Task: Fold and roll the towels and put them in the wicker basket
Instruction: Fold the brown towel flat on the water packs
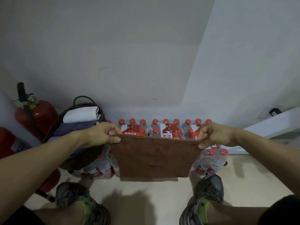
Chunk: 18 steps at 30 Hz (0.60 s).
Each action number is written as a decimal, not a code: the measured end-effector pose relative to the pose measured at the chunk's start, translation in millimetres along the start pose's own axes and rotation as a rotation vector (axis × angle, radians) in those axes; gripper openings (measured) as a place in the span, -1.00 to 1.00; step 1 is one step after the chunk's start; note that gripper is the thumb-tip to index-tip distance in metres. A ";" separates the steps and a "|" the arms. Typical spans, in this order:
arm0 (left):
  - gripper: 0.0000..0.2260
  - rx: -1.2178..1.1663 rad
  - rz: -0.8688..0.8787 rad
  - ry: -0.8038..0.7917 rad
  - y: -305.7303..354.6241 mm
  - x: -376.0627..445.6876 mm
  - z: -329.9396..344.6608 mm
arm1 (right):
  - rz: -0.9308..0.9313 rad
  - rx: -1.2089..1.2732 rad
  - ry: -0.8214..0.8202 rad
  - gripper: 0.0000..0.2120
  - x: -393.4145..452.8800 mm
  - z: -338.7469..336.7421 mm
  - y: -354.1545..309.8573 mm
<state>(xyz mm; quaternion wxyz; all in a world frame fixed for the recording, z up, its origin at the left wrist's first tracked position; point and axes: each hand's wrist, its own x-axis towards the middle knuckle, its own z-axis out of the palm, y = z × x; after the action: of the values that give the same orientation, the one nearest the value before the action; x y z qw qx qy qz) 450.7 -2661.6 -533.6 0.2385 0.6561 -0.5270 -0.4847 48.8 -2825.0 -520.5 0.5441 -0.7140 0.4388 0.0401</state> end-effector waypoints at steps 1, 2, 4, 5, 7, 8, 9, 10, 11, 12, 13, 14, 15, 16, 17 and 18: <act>-0.96 -0.037 -0.028 0.017 -0.8 4.5 0.9 | 0.020 0.016 0.031 -0.83 5.2 1.4 0.8; -0.92 -0.069 -0.059 0.049 -2.4 10.3 1.8 | 0.038 0.033 0.062 -0.83 11.6 2.1 1.4; -0.87 -0.159 -0.108 0.135 -6.9 23.4 4.1 | 0.075 0.087 0.135 -0.82 27.5 1.9 3.6; -0.86 -0.216 -0.121 0.185 -9.9 30.8 6.0 | 0.098 0.147 0.165 -0.81 36.2 1.0 5.9; -0.83 -0.335 -0.145 0.308 -17.2 48.0 11.9 | 0.145 0.317 0.204 -0.79 55.2 -1.2 11.2; -0.80 -0.391 -0.156 0.383 -21.2 57.4 16.3 | 0.155 0.403 0.203 -0.79 65.2 -1.4 14.1; -0.77 -0.427 -0.160 0.470 -26.1 67.6 20.9 | 0.151 0.477 0.188 -0.78 76.4 -1.3 17.2; -0.73 -0.419 -0.153 0.560 -31.3 78.9 24.6 | 0.136 0.545 0.166 -0.75 88.7 -0.8 20.7; -0.70 -0.355 -0.139 0.638 -37.1 90.2 27.5 | 0.120 0.606 0.146 -0.75 101.4 0.7 24.1; -0.68 -0.255 -0.125 0.697 -44.0 101.4 29.7 | 0.107 0.651 0.142 -0.78 113.9 3.2 26.9; -0.66 -0.150 -0.116 0.737 -51.2 111.7 31.2 | 0.092 0.670 0.172 -0.80 126.9 6.2 30.2; -0.66 -0.039 -0.109 0.768 -57.1 122.0 31.1 | 0.073 0.666 0.240 -0.84 140.7 9.3 32.7; -0.67 0.068 -0.100 0.786 -62.4 132.0 30.9 | 0.056 0.643 0.339 -0.88 154.0 12.6 36.0; -0.71 0.152 -0.090 0.797 -66.9 142.1 30.6 | 0.046 0.606 0.452 -0.89 166.3 16.1 39.1; -0.75 0.206 -0.076 0.812 -71.0 151.6 30.1 | 0.035 0.542 0.565 -0.87 177.7 19.0 42.5; -0.77 0.236 -0.059 0.838 -74.5 159.5 30.1 | 0.014 0.442 0.661 -0.86 186.8 21.6 45.5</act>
<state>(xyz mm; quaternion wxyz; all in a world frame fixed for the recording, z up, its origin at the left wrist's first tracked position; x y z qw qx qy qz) 454.3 -2778.1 -668.9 0.3412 0.8337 -0.4175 -0.1194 141.6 -2917.4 -662.9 0.5139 -0.5512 0.5930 -0.2835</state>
